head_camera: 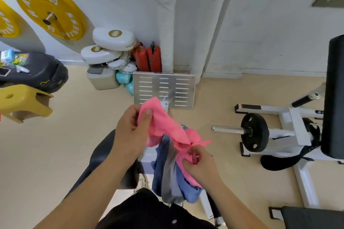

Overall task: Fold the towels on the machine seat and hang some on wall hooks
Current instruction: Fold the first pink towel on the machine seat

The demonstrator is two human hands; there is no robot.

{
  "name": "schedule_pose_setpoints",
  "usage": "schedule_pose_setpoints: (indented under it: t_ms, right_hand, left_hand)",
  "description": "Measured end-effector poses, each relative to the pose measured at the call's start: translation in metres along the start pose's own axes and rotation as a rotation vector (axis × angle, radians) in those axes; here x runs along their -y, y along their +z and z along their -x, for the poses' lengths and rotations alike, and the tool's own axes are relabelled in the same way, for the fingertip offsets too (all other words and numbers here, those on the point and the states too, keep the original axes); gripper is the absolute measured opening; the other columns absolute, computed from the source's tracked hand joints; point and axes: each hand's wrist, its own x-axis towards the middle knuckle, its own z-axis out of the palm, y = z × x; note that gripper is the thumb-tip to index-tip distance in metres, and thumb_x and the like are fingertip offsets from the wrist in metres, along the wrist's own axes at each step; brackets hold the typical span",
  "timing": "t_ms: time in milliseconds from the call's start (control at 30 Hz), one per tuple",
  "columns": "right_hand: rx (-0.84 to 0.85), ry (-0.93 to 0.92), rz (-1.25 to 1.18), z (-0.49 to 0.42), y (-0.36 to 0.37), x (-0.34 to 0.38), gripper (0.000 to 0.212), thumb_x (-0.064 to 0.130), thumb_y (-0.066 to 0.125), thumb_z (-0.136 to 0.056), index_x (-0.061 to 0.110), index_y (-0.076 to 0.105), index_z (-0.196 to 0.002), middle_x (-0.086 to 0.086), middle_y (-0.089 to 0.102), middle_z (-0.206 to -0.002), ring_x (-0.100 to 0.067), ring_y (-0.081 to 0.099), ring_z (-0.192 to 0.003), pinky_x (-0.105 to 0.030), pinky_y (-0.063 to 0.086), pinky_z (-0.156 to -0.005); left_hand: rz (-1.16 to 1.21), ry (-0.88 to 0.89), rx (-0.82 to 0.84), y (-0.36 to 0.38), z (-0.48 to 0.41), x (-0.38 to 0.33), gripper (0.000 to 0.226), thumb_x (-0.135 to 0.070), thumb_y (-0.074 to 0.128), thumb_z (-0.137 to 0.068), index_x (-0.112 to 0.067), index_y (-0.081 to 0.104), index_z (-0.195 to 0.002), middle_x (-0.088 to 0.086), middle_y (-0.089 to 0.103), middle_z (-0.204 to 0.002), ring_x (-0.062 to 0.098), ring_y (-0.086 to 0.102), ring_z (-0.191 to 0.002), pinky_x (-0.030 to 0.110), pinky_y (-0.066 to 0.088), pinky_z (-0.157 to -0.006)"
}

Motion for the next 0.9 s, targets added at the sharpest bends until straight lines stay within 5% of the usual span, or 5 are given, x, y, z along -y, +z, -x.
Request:
schedule_pose_setpoints:
  t_ms: [167,267,433,700,900]
  right_hand:
    - [0.211,-0.105,0.164,0.008,0.008,0.002,0.029,0.035,0.067,-0.090,0.032,0.061,-0.118,0.012,0.064,-0.094,-0.011,0.060,-0.088,-0.021,0.042,-0.069]
    - [0.211,-0.116,0.164,0.009,0.006,0.008,0.021,0.023,0.067,-0.090,0.040,0.065,-0.103,0.013,0.064,-0.094,-0.013,0.062,-0.094,-0.023,0.045,-0.074]
    - [-0.132,-0.179,-0.034,0.021,-0.016,0.057,0.017,0.026,0.070,-0.087,0.040,0.061,-0.085,0.020,0.069,-0.091,0.000,0.066,-0.089,-0.027,0.053,-0.082]
    - [0.270,-0.236,0.650,0.013,0.020,0.063,0.045,0.053,0.038,-0.081,0.037,0.057,-0.118,-0.003,0.061,-0.123,-0.026,0.061,-0.107,-0.035,0.046,-0.079]
    - [0.218,-0.244,0.494,0.035,-0.006,0.090,0.083,0.065,0.068,-0.070,0.048,0.043,-0.146,0.010,0.039,-0.148,-0.021,0.049,-0.134,-0.039,0.048,-0.103]
  left_hand:
    - [0.048,0.158,-0.256,-0.040,0.011,-0.026,0.014,-0.036,0.055,-0.104,-0.023,0.059,-0.100,-0.012,0.063,-0.087,-0.008,0.056,-0.072,0.008,0.043,-0.064]
    - [0.073,0.132,-0.397,-0.061,0.021,-0.028,0.016,-0.036,0.055,-0.104,-0.020,0.057,-0.101,-0.014,0.059,-0.086,-0.014,0.055,-0.071,0.004,0.041,-0.062]
    - [-0.019,0.052,-0.214,-0.068,0.038,-0.010,0.011,-0.035,0.059,-0.101,-0.026,0.062,-0.096,-0.011,0.066,-0.088,-0.011,0.059,-0.072,0.004,0.042,-0.060]
    - [-0.039,-0.108,-0.139,-0.058,0.052,0.033,0.015,-0.035,0.061,-0.100,-0.022,0.067,-0.095,-0.003,0.071,-0.089,0.004,0.063,-0.078,0.009,0.045,-0.062]
    - [-0.017,-0.183,-0.140,-0.062,0.050,0.039,0.036,-0.043,0.075,-0.089,-0.010,0.064,-0.081,0.005,0.069,-0.077,0.015,0.064,-0.067,0.028,0.052,-0.064]
